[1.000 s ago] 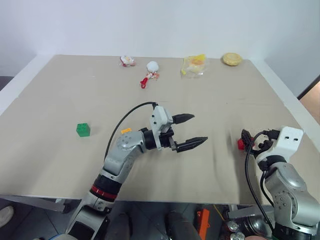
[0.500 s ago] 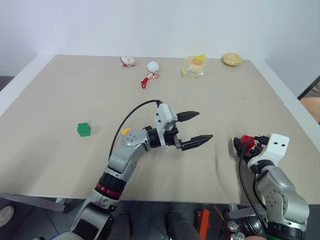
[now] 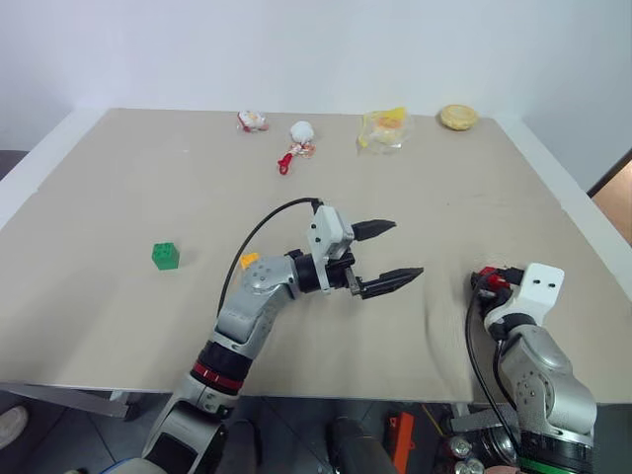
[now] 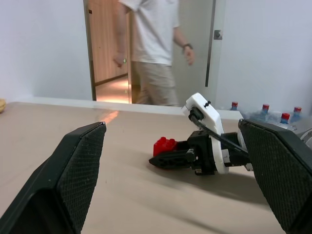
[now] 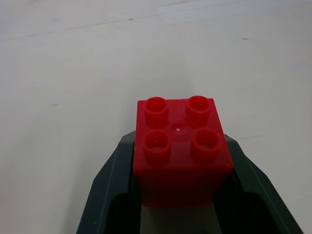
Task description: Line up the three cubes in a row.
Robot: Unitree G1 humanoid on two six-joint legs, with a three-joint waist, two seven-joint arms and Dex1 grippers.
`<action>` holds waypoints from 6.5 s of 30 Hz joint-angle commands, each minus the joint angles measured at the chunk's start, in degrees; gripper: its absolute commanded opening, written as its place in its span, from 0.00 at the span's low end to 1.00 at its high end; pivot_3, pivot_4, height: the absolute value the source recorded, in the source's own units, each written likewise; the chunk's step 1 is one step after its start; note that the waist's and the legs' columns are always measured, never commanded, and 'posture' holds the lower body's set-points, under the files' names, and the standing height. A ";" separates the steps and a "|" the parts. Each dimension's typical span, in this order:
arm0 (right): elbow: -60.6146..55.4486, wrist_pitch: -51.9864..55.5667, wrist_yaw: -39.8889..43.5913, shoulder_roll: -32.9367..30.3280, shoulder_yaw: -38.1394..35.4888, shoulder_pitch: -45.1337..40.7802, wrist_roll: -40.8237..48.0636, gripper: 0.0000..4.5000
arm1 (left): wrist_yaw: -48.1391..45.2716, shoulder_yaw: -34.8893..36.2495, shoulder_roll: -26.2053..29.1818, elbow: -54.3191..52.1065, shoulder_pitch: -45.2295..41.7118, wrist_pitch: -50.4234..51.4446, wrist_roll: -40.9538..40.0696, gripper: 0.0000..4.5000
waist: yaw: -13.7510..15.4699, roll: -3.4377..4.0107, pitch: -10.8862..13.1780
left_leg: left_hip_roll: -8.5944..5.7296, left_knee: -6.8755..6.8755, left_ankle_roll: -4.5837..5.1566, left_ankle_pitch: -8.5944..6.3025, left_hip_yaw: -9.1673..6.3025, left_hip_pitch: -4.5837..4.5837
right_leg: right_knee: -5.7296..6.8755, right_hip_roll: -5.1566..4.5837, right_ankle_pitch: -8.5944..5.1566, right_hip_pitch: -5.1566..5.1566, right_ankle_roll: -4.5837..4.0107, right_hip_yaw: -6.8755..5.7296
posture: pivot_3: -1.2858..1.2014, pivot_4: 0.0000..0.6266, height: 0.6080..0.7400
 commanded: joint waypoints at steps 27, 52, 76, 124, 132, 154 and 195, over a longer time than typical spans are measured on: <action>23.06 -22.61 76.55 -22.50 35.71 -24.25 -4.50 0.28 | -17.85 7.56 27.43 -12.72 13.17 2.12 -6.16 1.00 | -1.12 -0.09 0.15 | 0.11 -0.18 -0.02 -0.01 -0.05 -0.02 | 0.00 0.06 -0.11 -0.08 -0.13 -0.12 | 0.52 0.24 1.00; 19.83 -22.76 78.55 -22.17 30.98 -24.88 -0.77 0.99 | -9.86 9.46 25.55 -16.88 15.11 5.36 -7.89 1.00 | -1.19 -0.09 0.15 | 0.12 -0.16 -0.02 -0.01 -0.05 0.02 | 0.04 0.07 -0.08 -0.05 -0.13 -0.10 | 0.52 0.24 1.00; -1.24 -2.09 60.69 -18.10 24.25 -28.99 12.14 0.99 | 48.64 15.41 4.79 -32.06 26.58 19.61 11.44 1.00 | -1.10 -0.15 0.15 | 0.05 -0.01 -0.02 -0.01 -0.09 0.02 | 0.06 0.06 -0.01 -0.01 -0.04 -0.09 | 0.52 0.24 1.00; -0.36 -2.48 59.13 -13.32 24.99 -34.15 12.12 1.00 | 42.20 34.34 14.34 -8.92 18.43 8.67 5.09 0.30 | -1.13 -0.23 0.14 | 0.11 -0.19 -0.05 -0.02 -0.07 -0.05 | 0.05 0.08 0.02 -0.15 -0.04 -0.13 | 0.52 0.24 1.00; -6.09 1.57 62.50 -22.62 17.77 -27.44 18.30 1.00 | 13.60 23.89 21.98 -19.07 12.97 13.06 -9.86 0.30 | 0.00 -0.31 0.18 | 0.10 -0.20 -0.14 -0.04 0.00 -0.11 | 0.02 0.01 -0.11 -0.16 -0.14 -0.14 | 0.52 0.24 1.00; -16.45 1.90 57.74 -32.85 10.79 -11.65 17.74 1.00 | -17.61 -2.31 22.12 0.45 6.03 -0.51 1.37 0.30 | 0.08 -0.28 0.18 | 0.11 -0.11 -0.21 -0.10 0.04 -0.09 | 0.03 0.00 -0.19 -0.20 -0.16 -0.11 | 0.52 0.24 1.00; -15.53 2.39 54.68 -31.44 10.97 -15.23 21.85 1.00 | -12.12 14.38 27.73 -9.05 2.13 15.32 -9.20 0.98 | 0.01 -0.28 0.19 | 0.15 -0.10 -0.16 -0.07 -0.03 0.00 | 0.07 0.08 -0.12 -0.12 -0.11 -0.12 | 0.52 0.24 1.00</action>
